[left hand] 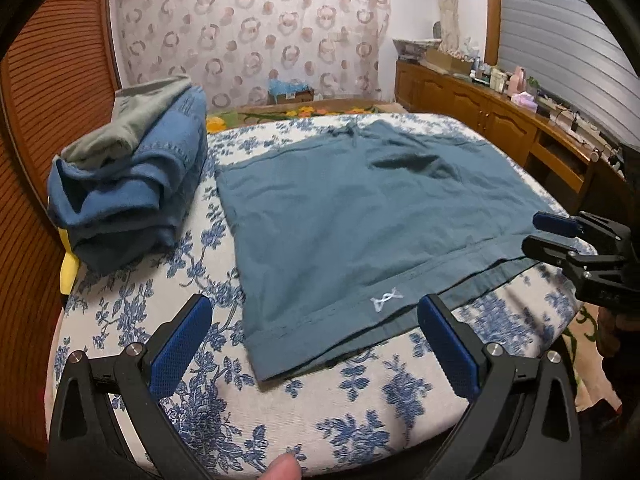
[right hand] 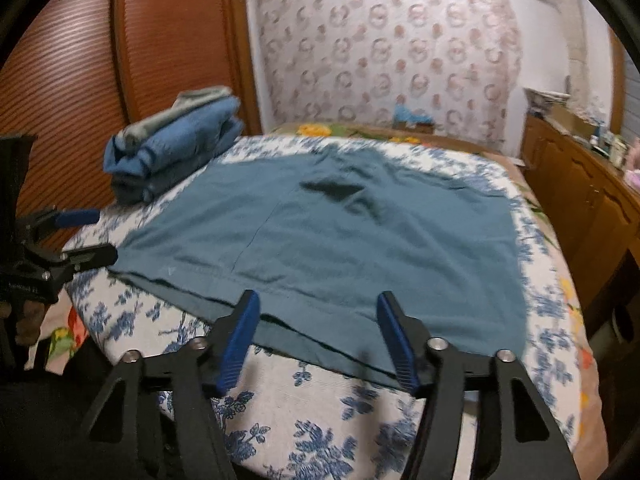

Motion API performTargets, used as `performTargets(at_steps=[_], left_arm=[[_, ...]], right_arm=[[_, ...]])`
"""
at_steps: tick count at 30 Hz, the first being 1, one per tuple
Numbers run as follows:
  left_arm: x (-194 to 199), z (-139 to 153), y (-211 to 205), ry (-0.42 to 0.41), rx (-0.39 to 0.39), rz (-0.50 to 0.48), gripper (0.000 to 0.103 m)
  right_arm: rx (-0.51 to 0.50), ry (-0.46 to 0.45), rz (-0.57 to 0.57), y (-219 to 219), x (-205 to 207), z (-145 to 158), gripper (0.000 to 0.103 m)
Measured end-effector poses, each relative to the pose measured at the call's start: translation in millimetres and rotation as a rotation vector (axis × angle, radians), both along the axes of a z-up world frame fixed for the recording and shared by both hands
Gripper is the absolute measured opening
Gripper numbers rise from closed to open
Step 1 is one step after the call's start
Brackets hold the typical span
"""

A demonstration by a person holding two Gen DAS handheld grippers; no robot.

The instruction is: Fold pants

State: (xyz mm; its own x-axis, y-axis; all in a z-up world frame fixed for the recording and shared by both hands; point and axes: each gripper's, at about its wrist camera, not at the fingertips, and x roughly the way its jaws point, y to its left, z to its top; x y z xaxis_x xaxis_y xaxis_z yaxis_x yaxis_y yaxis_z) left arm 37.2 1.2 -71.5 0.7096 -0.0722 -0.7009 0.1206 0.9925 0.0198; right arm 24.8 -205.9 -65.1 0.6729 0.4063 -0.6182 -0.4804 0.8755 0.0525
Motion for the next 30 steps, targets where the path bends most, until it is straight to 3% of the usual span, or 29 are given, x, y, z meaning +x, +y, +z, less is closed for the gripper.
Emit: performTargets(at_steps=[6, 14, 18, 19, 30], left_arm=[[2.0, -10.7, 7.8, 0.029, -0.005, 0.015, 0.103], [0.5, -13.6, 9.7, 0.032, -0.011, 0.013, 0.103], [-0.4, -13.9, 9.4, 0.033, -0.013, 0.013, 0.103], [-1.0, -14.1, 9.4, 0.034, -0.013, 0.014, 0.103], [-1.4, -15.0, 10.3, 0.038, -0.02, 0.015, 0.103]], right_arm=[[-0.054, 0.052, 0.083, 0.5, 7.0, 9.0, 0.043], [-0.152, 0.002, 0.106, 1.4, 9.0, 24.1, 0.033], [-0.169, -0.013, 0.136, 4.9, 2.0, 32.4, 0.006], [-0.165, -0.015, 0.137, 8.2, 4.1, 27.9, 0.004], [-0.07, -0.01, 0.17, -1.0, -8.2, 38.4, 0.0]])
